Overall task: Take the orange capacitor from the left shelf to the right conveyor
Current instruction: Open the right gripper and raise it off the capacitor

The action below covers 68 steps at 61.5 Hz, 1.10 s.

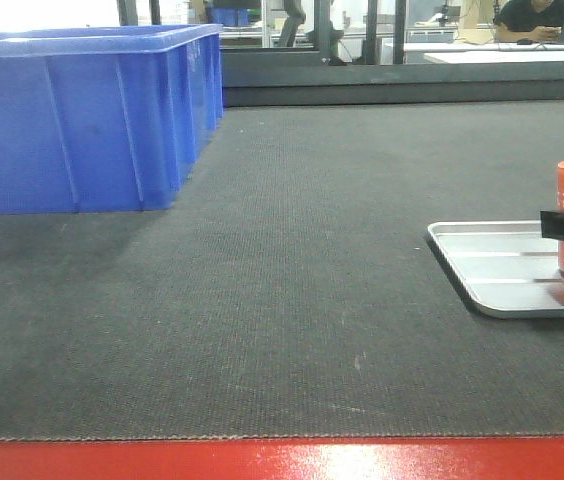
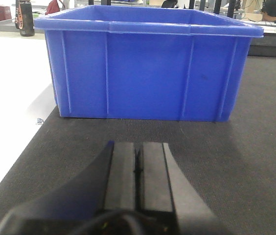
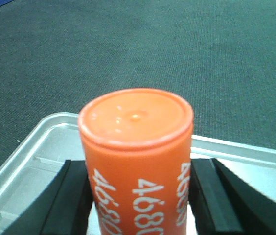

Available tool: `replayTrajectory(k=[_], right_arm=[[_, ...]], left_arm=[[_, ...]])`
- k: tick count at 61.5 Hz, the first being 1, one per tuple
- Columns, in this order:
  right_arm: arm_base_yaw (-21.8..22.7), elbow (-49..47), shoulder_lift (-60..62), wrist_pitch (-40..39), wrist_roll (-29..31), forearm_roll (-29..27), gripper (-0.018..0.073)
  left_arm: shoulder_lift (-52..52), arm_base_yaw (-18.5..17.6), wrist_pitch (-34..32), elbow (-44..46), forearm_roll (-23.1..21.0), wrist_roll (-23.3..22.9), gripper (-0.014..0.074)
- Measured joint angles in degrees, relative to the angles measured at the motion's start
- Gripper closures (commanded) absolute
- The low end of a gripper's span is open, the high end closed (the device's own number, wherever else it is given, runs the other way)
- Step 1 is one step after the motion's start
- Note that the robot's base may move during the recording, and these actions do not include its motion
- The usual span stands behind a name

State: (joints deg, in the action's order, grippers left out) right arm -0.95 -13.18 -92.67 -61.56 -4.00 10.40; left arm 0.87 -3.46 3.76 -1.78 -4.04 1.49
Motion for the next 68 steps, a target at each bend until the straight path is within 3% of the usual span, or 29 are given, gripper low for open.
replayTrajectory(k=[7, 24, 35, 44, 52, 60, 68], right_arm=[[0.0, 0.0, 0.0, -0.1, 0.0, -0.3, -0.0081], [0.0, 0.1, 0.4, -0.1, 0.1, -0.4, -0.0068], [0.0, 2.4, 7.0, 1.2, 0.1, -0.4, -0.0068], [0.0, 3.3, 15.6, 7.4, -2.2, -0.3, -0.0068], [0.0, 3.4, 24.9, 15.8, -7.3, 3.1, -0.0064], [0.0, 3.4, 35.0, 23.9, -14.2, 7.7, 0.0022], [0.0, 2.9, 44.9, 34.9, -18.7, 10.1, 0.0262]], left_arm=[[0.0, 0.0, 0.0, 0.0, 0.0, 0.0, 0.0723], [0.0, 0.0, 0.0, 0.0, 0.0, 0.0, 0.0723], [0.0, 0.0, 0.0, 0.0, 0.0, 0.0, 0.0723], [0.0, 0.0, 0.0, 0.0, 0.0, 0.0, 0.0723], [0.0, 0.0, 0.0, 0.0, 0.0, 0.0, 0.0723], [0.0, 0.0, 0.0, 0.0, 0.0, 0.0, 0.0723], [0.0, 0.0, 0.0, 0.0, 0.0, 0.0, 0.0723]])
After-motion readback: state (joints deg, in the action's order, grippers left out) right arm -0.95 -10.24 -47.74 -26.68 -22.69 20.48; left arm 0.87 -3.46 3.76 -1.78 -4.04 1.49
